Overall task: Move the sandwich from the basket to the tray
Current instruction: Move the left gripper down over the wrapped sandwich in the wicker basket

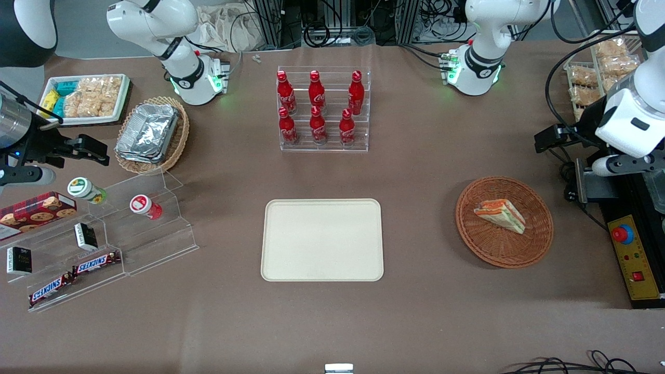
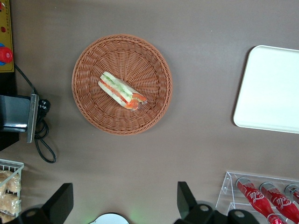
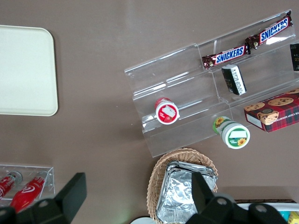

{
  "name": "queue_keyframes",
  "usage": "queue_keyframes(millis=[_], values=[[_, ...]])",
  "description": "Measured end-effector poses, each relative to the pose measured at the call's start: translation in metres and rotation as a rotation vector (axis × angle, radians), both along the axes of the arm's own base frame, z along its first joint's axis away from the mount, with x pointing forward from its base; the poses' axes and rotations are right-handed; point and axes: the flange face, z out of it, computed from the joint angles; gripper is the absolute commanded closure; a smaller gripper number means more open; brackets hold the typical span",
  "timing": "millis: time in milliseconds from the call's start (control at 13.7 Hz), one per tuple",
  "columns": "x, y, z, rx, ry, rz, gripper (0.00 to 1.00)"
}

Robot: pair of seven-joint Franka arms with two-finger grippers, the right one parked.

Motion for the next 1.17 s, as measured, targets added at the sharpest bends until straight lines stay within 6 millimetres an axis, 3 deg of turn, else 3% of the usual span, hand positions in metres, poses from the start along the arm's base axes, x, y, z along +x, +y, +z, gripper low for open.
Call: queue_keyframes(millis=[365, 510, 1167], values=[[0.003, 0.002, -0.005, 0.001, 0.009, 0.018, 0.00], [0.007, 0.003, -0.016, 0.008, 0.033, 0.078, 0.00], [0.019, 0.022, -0.141, 0.039, 0.067, 0.379, 0.00]])
